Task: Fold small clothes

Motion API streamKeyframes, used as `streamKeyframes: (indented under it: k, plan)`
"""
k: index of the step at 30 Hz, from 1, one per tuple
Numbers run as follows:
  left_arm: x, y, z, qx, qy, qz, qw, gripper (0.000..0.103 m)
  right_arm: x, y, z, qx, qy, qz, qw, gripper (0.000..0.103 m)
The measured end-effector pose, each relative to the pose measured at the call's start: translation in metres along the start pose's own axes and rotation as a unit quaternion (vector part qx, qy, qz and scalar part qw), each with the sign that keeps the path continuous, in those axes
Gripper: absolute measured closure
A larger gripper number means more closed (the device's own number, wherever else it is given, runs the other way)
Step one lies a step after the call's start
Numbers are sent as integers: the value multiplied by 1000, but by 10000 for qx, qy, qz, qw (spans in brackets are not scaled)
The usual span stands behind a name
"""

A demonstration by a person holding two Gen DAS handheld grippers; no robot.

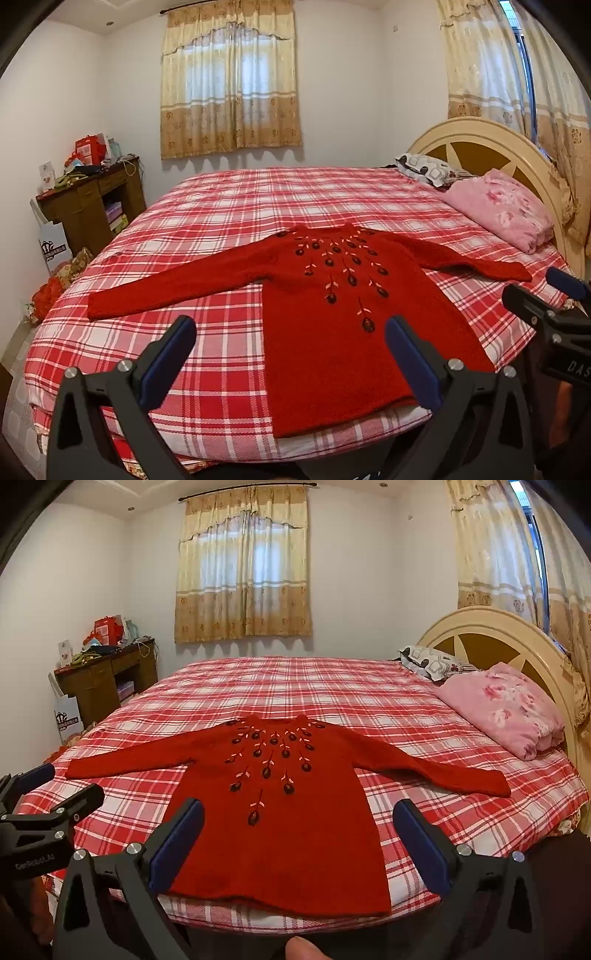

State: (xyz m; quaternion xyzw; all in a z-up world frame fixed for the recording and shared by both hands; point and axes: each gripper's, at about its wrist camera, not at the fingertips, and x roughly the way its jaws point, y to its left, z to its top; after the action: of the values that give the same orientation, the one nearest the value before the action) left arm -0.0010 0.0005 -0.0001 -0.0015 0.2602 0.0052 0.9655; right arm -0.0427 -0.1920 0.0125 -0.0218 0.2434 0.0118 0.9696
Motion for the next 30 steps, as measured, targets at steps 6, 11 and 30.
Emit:
streamKeyframes:
  k: [6,11,30]
  plan:
    - [2,-2,-3,149,-21,32,9999,0,8,-1,-3,-19,102,-75,9999,1]
    - [1,-3,-1,151,-21,52,9999,0,14,-2,-6,59,108,-49,9999,1]
    - [5,1,-1,116,30,61,9999,0,15,-3,-7,57,170,-48,9998,1]
